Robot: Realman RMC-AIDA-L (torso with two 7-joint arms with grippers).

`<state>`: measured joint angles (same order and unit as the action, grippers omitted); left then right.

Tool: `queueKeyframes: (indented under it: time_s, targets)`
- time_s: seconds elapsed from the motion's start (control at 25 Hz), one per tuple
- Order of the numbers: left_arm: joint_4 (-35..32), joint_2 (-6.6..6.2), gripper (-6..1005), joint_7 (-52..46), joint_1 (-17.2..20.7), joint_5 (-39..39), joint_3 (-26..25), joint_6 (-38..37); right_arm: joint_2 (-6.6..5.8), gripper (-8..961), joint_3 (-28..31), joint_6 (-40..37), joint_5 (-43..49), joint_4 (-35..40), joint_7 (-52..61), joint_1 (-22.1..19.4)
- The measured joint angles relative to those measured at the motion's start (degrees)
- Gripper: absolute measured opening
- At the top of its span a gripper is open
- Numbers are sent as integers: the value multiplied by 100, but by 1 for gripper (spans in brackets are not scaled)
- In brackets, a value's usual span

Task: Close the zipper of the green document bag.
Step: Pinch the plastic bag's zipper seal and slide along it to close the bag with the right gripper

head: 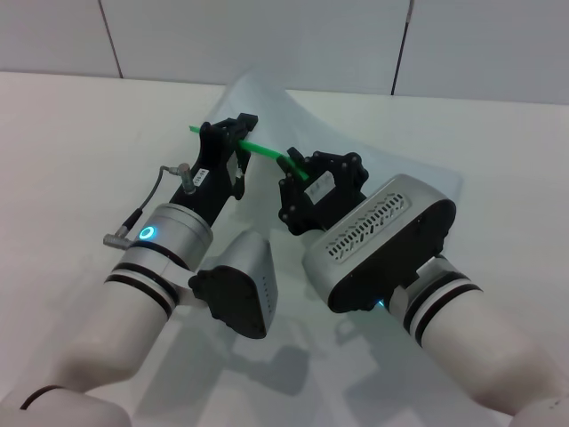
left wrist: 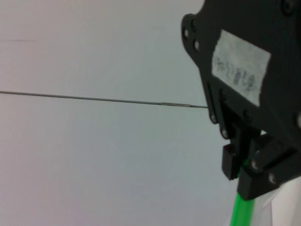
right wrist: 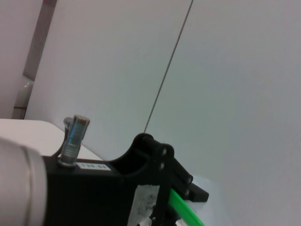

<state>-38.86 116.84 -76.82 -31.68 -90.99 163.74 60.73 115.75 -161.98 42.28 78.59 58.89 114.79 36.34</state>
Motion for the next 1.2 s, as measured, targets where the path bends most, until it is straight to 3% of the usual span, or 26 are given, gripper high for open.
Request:
queueKeyframes:
  time_s: [1.2]
  targets:
    - [-166, -57, 54, -477, 99, -222, -1, 143, -1, 80, -9, 0, -1, -192, 17, -137]
